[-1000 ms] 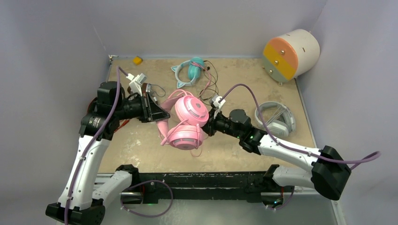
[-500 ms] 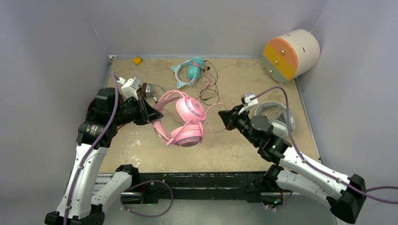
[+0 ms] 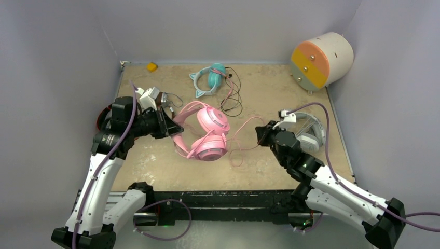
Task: Wrap the headphones
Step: Wrap the headphones cable around the headphones.
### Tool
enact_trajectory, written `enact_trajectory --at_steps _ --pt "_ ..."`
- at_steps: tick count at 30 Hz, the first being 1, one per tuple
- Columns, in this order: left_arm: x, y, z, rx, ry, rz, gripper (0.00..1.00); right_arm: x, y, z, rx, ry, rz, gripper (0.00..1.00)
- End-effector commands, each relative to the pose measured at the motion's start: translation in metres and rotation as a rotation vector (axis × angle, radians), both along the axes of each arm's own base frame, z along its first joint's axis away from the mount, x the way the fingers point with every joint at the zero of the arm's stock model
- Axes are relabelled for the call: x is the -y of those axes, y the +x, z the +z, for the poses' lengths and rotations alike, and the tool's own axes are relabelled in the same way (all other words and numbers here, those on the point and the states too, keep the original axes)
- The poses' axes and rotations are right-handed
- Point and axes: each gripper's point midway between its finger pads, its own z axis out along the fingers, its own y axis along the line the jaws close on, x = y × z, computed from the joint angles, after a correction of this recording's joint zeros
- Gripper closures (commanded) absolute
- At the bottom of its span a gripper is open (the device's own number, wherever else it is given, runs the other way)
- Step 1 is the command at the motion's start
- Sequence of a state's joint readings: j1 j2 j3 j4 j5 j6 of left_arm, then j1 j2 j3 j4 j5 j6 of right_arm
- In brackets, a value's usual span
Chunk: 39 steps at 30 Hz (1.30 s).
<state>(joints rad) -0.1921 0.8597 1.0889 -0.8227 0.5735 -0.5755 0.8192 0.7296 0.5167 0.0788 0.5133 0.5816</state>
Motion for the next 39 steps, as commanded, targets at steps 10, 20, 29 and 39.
enact_trajectory --at_steps 10,20,29,39 --pt "0.029 -0.015 0.035 0.069 -0.189 -0.183 1.0 -0.088 -0.01 0.031 0.028 0.062 0.488 1.0" --pt "0.052 -0.055 0.045 0.151 -0.219 -0.399 1.0 -0.113 0.001 0.03 -0.021 -0.003 0.572 1.0" --pt "0.047 -0.025 -0.031 0.096 0.157 -0.213 1.0 -0.093 0.03 0.079 -0.03 -0.196 0.465 1.0" --pt "-0.012 0.023 -0.07 0.135 0.559 0.136 1.0 -0.087 -0.012 0.12 -0.035 -0.178 0.614 1.0"
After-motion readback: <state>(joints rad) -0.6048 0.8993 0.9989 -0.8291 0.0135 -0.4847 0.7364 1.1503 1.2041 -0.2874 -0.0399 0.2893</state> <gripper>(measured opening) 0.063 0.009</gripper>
